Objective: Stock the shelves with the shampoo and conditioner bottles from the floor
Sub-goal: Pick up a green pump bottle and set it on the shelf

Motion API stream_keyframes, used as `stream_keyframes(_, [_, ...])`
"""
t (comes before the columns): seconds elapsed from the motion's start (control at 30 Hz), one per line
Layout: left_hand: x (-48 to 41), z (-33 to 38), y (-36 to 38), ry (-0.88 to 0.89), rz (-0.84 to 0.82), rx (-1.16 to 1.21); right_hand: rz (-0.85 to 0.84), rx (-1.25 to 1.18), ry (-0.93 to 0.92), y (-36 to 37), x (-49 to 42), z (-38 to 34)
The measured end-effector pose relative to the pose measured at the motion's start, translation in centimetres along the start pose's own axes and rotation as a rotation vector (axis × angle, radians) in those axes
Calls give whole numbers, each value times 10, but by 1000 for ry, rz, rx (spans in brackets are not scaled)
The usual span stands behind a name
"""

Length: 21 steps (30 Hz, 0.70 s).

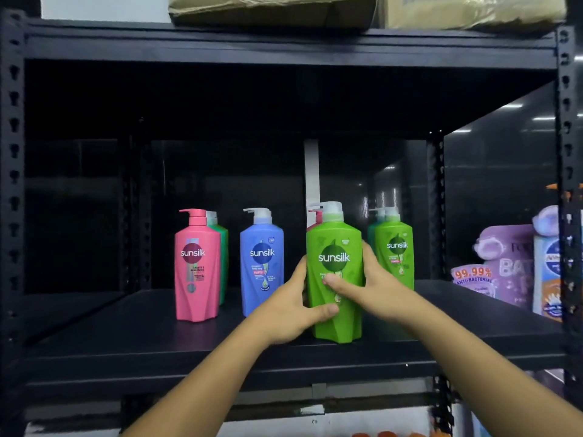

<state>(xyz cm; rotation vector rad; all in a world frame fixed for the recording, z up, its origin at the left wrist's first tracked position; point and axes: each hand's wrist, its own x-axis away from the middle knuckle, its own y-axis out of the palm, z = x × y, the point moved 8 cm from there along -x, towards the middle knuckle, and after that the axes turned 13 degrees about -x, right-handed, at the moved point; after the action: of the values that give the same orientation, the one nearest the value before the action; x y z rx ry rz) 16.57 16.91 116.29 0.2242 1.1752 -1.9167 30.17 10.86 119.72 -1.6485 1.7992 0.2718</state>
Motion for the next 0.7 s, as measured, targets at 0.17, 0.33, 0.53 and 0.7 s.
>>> stream_keyframes(0.17, [-14, -10, 12, -54, -135, 50, 38, -246, 108, -18, 3, 38])
stream_keyframes(0.33, [-49, -34, 3, -245, 106, 56, 154, -415, 128, -39, 0, 65])
stream_keyframes(0.53, [-101, -59, 4, -396, 217, -48, 183, -394, 163, -48, -4, 87])
stream_keyframes(0.7, [-125, -76, 6, -397, 205, -107, 174, -343, 151, -48, -6, 92])
